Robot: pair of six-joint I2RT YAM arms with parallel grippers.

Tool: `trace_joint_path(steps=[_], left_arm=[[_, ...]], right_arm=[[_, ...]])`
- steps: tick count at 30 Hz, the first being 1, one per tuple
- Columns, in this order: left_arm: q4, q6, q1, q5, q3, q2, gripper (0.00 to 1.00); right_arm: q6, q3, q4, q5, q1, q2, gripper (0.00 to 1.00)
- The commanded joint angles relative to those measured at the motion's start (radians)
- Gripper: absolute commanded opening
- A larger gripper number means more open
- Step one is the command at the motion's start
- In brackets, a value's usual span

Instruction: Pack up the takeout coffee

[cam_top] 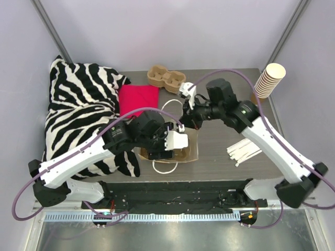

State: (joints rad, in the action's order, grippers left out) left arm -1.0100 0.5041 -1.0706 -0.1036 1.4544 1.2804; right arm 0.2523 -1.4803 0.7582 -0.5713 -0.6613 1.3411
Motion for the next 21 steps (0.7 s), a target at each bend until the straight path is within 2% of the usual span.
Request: trace_joint_path(steps=[1, 6, 10, 15, 21], left_arm=[[0.091, -0.019, -0.023, 0.039, -0.075, -0.079, 0.08], [0.14, 0.007, -0.074, 0.091, -0.23, -0.157, 0.09], [0.214, 0.04, -0.117, 0.166, -0.321, -0.245, 0.09], [0.267, 0.047, -0.146, 0.217, -0.351, -0.254, 0.09], [0.37, 0.086, -0.147, 0.278, -0.351, -0.251, 0.08]], right_arm=[[-0.142, 0.107, -0.17, 0.04, -0.037, -0.149, 0.01], [-0.246, 0.207, -0.233, 0.047, -0.049, -0.23, 0.01], [-0.223, 0.248, -0.254, 0.105, -0.125, -0.286, 0.01], [-0.105, 0.264, -0.237, 0.363, -0.228, -0.321, 0.01], [-0.045, 0.229, -0.246, 0.542, -0.273, -0.313, 0.01]])
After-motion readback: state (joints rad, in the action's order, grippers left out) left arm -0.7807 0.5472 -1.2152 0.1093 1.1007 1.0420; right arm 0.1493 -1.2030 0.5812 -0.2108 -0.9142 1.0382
